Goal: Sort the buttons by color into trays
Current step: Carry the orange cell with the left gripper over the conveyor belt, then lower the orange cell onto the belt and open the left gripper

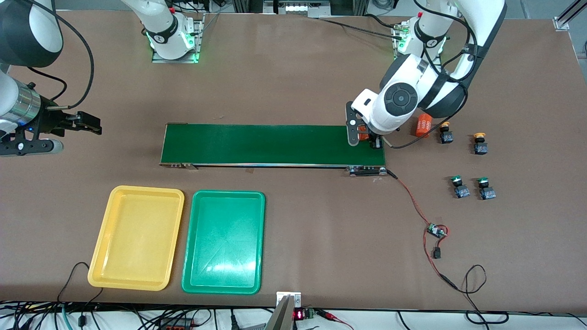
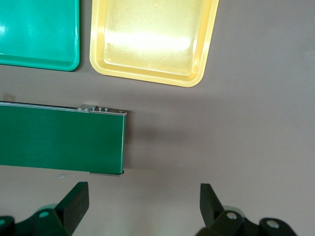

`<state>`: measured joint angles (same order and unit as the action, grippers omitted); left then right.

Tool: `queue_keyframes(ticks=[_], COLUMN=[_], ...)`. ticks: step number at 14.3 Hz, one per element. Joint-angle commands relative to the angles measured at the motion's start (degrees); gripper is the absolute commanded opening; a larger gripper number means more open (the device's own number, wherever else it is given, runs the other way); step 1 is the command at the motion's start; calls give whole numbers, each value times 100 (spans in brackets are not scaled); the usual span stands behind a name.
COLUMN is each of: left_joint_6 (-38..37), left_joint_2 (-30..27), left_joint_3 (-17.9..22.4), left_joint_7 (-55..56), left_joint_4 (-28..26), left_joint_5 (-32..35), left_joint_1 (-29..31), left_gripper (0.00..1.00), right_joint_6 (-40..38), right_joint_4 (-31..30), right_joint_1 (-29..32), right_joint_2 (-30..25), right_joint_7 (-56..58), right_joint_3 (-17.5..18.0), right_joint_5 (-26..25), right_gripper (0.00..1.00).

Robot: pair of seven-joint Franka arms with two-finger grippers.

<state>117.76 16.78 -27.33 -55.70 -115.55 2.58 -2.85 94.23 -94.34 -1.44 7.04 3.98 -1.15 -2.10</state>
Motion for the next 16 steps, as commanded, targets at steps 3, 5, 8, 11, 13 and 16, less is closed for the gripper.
queue_keyframes(ticks=[3,5,8,11,13,16], left_joint_6=[607,748,819,740,723,687], left_joint_2=[387,519,546,362,20,-481], left_joint_3=[-9,-9,-9,-18,-10,26], left_joint_7=[-275,-266,-179,-169,-178,-213], left_joint_4=[-116,-108,-108,-99,-73,15], left_joint_5=[418,603,648,648,648,648], left_joint_1=[-31,-31,-31,-22,56,643], left_gripper=[0,1,41,100,100,100], right_joint_6=[-71,-71,-63,-45,-36,-19], right_joint_4=[56,64,73,73,73,82], right_joint_1=[-6,-23,-23,-23,-23,-15], right_joint_2=[25,25,25,34,34,43], right_joint_7=[-82,-82,-82,-82,-82,-82], right_joint_3=[0,0,0,0,0,0], right_joint_5=[16,16,16,25,16,16], right_gripper=[100,100,100,100,100,100])
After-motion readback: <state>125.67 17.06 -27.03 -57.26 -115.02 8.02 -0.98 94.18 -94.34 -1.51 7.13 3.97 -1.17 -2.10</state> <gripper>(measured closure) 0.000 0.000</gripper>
